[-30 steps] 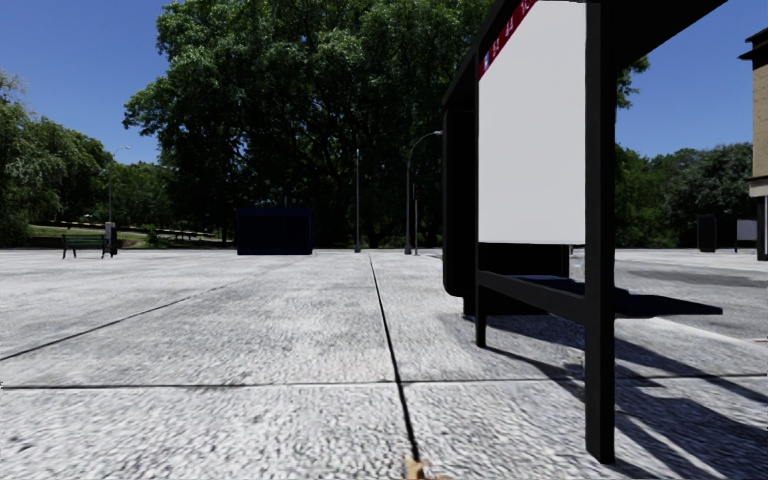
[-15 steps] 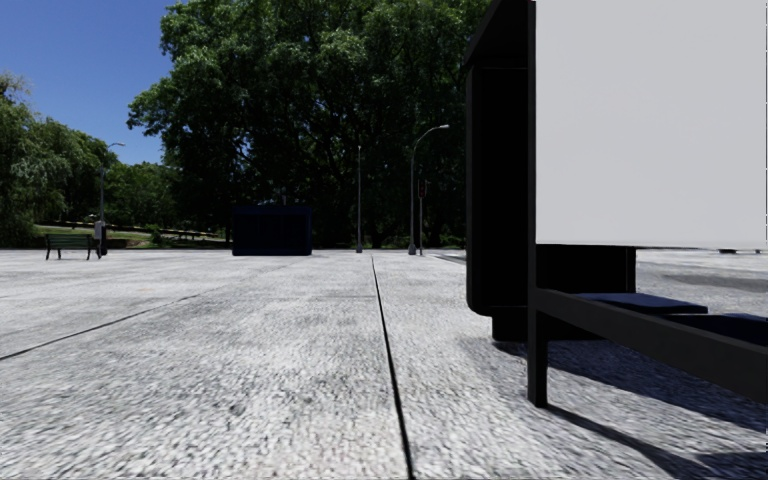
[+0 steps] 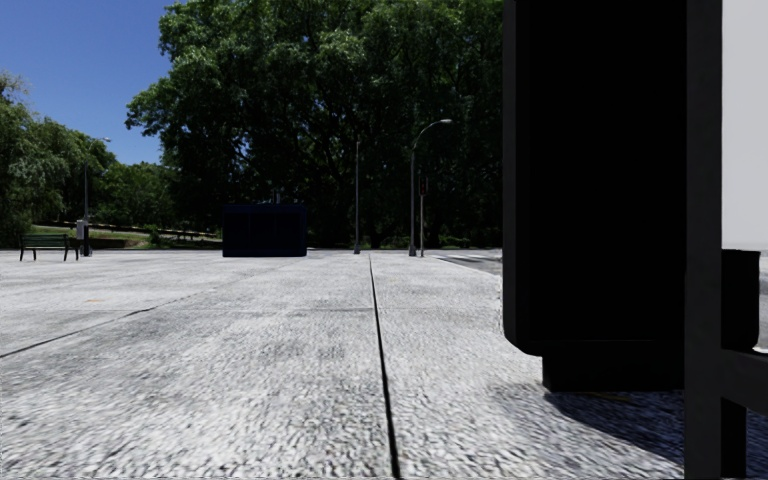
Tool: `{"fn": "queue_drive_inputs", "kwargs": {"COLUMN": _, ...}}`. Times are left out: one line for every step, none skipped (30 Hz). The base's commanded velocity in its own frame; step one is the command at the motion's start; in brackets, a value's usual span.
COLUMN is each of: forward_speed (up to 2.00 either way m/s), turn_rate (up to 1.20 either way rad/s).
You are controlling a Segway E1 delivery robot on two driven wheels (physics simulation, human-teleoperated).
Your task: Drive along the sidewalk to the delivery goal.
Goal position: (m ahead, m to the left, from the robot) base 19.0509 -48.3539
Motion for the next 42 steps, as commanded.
{"fn": "queue_drive_inputs", "kwargs": {"forward_speed": 2.00, "turn_rate": 0.00}}
{"fn": "queue_drive_inputs", "kwargs": {"forward_speed": 2.00, "turn_rate": 0.00}}
{"fn": "queue_drive_inputs", "kwargs": {"forward_speed": 2.00, "turn_rate": 0.00}}
{"fn": "queue_drive_inputs", "kwargs": {"forward_speed": 2.00, "turn_rate": 0.00}}
{"fn": "queue_drive_inputs", "kwargs": {"forward_speed": 2.00, "turn_rate": 0.00}}
{"fn": "queue_drive_inputs", "kwargs": {"forward_speed": 2.00, "turn_rate": 0.00}}
{"fn": "queue_drive_inputs", "kwargs": {"forward_speed": 2.00, "turn_rate": 0.00}}
{"fn": "queue_drive_inputs", "kwargs": {"forward_speed": 2.00, "turn_rate": 0.00}}
{"fn": "queue_drive_inputs", "kwargs": {"forward_speed": 2.00, "turn_rate": 0.00}}
{"fn": "queue_drive_inputs", "kwargs": {"forward_speed": 2.00, "turn_rate": 0.00}}
{"fn": "queue_drive_inputs", "kwargs": {"forward_speed": 2.00, "turn_rate": 0.00}}
{"fn": "queue_drive_inputs", "kwargs": {"forward_speed": 2.00, "turn_rate": 0.00}}
{"fn": "queue_drive_inputs", "kwargs": {"forward_speed": 2.00, "turn_rate": 0.00}}
{"fn": "queue_drive_inputs", "kwargs": {"forward_speed": 2.00, "turn_rate": 0.00}}
{"fn": "queue_drive_inputs", "kwargs": {"forward_speed": 2.00, "turn_rate": 0.00}}
{"fn": "queue_drive_inputs", "kwargs": {"forward_speed": 2.00, "turn_rate": 0.00}}
{"fn": "queue_drive_inputs", "kwargs": {"forward_speed": 2.00, "turn_rate": 0.00}}
{"fn": "queue_drive_inputs", "kwargs": {"forward_speed": 2.00, "turn_rate": 0.00}}
{"fn": "queue_drive_inputs", "kwargs": {"forward_speed": 2.00, "turn_rate": 0.00}}
{"fn": "queue_drive_inputs", "kwargs": {"forward_speed": 2.00, "turn_rate": 0.00}}
{"fn": "queue_drive_inputs", "kwargs": {"forward_speed": 2.00, "turn_rate": 0.00}}
{"fn": "queue_drive_inputs", "kwargs": {"forward_speed": 2.00, "turn_rate": 0.00}}
{"fn": "queue_drive_inputs", "kwargs": {"forward_speed": 2.00, "turn_rate": 0.00}}
{"fn": "queue_drive_inputs", "kwargs": {"forward_speed": 2.00, "turn_rate": 0.00}}
{"fn": "queue_drive_inputs", "kwargs": {"forward_speed": 2.00, "turn_rate": 0.00}}
{"fn": "queue_drive_inputs", "kwargs": {"forward_speed": 2.00, "turn_rate": 0.00}}
{"fn": "queue_drive_inputs", "kwargs": {"forward_speed": 2.00, "turn_rate": 0.00}}
{"fn": "queue_drive_inputs", "kwargs": {"forward_speed": 2.00, "turn_rate": 0.00}}
{"fn": "queue_drive_inputs", "kwargs": {"forward_speed": 2.00, "turn_rate": 0.00}}
{"fn": "queue_drive_inputs", "kwargs": {"forward_speed": 2.00, "turn_rate": 0.00}}
{"fn": "queue_drive_inputs", "kwargs": {"forward_speed": 2.00, "turn_rate": 0.00}}
{"fn": "queue_drive_inputs", "kwargs": {"forward_speed": 2.00, "turn_rate": 0.00}}
{"fn": "queue_drive_inputs", "kwargs": {"forward_speed": 2.00, "turn_rate": 0.00}}
{"fn": "queue_drive_inputs", "kwargs": {"forward_speed": 2.00, "turn_rate": 0.00}}
{"fn": "queue_drive_inputs", "kwargs": {"forward_speed": 2.00, "turn_rate": 0.00}}
{"fn": "queue_drive_inputs", "kwargs": {"forward_speed": 2.00, "turn_rate": 0.00}}
{"fn": "queue_drive_inputs", "kwargs": {"forward_speed": 2.00, "turn_rate": 0.00}}
{"fn": "queue_drive_inputs", "kwargs": {"forward_speed": 2.00, "turn_rate": 0.00}}
{"fn": "queue_drive_inputs", "kwargs": {"forward_speed": 2.00, "turn_rate": 0.00}}
{"fn": "queue_drive_inputs", "kwargs": {"forward_speed": 2.00, "turn_rate": 0.00}}
{"fn": "queue_drive_inputs", "kwargs": {"forward_speed": 2.00, "turn_rate": 0.00}}
{"fn": "queue_drive_inputs", "kwargs": {"forward_speed": 2.00, "turn_rate": 0.00}}
